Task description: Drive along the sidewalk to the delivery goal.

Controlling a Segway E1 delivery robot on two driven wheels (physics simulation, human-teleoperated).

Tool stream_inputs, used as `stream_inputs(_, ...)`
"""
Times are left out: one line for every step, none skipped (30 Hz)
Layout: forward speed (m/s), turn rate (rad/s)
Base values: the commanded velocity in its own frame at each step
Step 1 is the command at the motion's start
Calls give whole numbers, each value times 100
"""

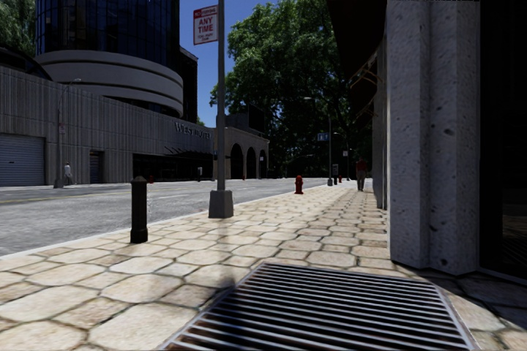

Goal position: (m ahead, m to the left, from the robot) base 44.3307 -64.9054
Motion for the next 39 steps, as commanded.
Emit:
stream_inputs(200, 0)
stream_inputs(200, 0)
stream_inputs(200, 0)
stream_inputs(200, 0)
stream_inputs(200, 0)
stream_inputs(200, 0)
stream_inputs(200, 0)
stream_inputs(200, -13)
stream_inputs(200, -24)
stream_inputs(200, -24)
stream_inputs(200, -26)
stream_inputs(200, -28)
stream_inputs(200, -29)
stream_inputs(200, -29)
stream_inputs(200, -30)
stream_inputs(200, -31)
stream_inputs(200, -31)
stream_inputs(200, -31)
stream_inputs(200, -31)
stream_inputs(200, -32)
stream_inputs(200, -32)
stream_inputs(200, -45)
stream_inputs(200, -51)
stream_inputs(200, -55)
stream_inputs(200, -55)
stream_inputs(200, -57)
stream_inputs(200, -57)
stream_inputs(200, -57)
stream_inputs(200, -57)
stream_inputs(200, -57)
stream_inputs(200, -48)
stream_inputs(200, -48)
stream_inputs(200, -22)
stream_inputs(200, -6)
stream_inputs(200, 0)
stream_inputs(200, 0)
stream_inputs(200, 0)
stream_inputs(200, 0)
stream_inputs(200, 0)
